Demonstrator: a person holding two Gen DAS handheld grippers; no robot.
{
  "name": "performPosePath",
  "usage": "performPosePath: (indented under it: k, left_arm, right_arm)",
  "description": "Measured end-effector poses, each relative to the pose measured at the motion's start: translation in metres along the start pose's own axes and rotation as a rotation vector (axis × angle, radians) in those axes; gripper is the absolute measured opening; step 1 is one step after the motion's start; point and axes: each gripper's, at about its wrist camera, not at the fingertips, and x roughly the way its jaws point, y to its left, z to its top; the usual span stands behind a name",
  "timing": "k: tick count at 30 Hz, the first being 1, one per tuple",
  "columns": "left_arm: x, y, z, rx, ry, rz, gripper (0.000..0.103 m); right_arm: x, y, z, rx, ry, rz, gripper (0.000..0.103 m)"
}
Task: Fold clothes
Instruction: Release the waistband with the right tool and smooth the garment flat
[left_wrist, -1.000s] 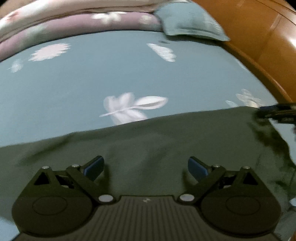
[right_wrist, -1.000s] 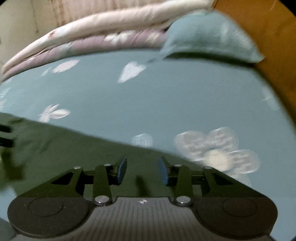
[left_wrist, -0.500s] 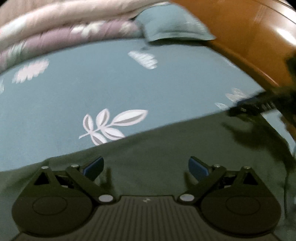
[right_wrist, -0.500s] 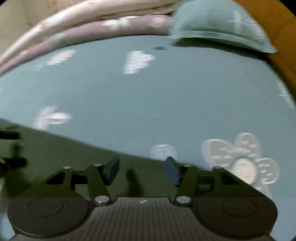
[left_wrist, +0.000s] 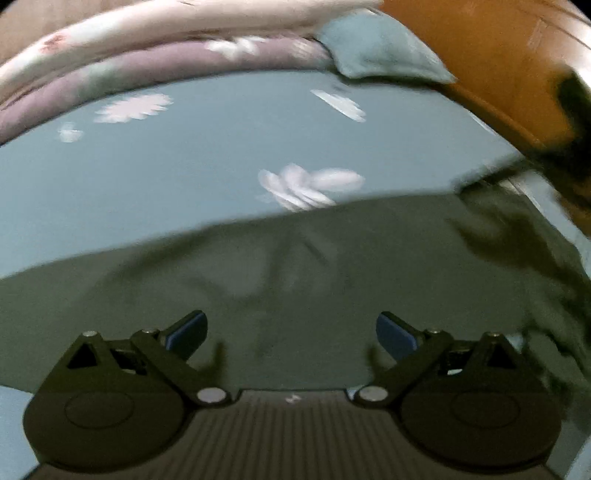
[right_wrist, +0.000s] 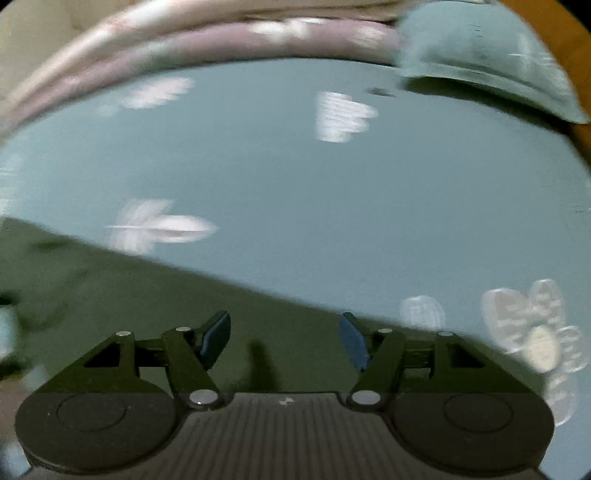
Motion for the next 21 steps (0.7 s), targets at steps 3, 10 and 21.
performPosePath:
  k: [3,10,21]
  left_arm:
    - [0.02,0.029,0.0,-0.112,0.012,0.035,0.098]
    - [0.008,0.057,-0.012,-0.183,-0.002,0.034,0.098]
    - [0.018,0.081,-0.022,-0.246,-0.041,0.056,0.098]
  right_arm:
    - [-0.015,0.038,-0.016,-0.022,0.025,0.111,0.08]
    - [-0.002,0.076,-0.087,0.069,0.068,0.169,0.083]
    - [0.003,0.094,-0.117,0.107,0.048,0.157,0.1]
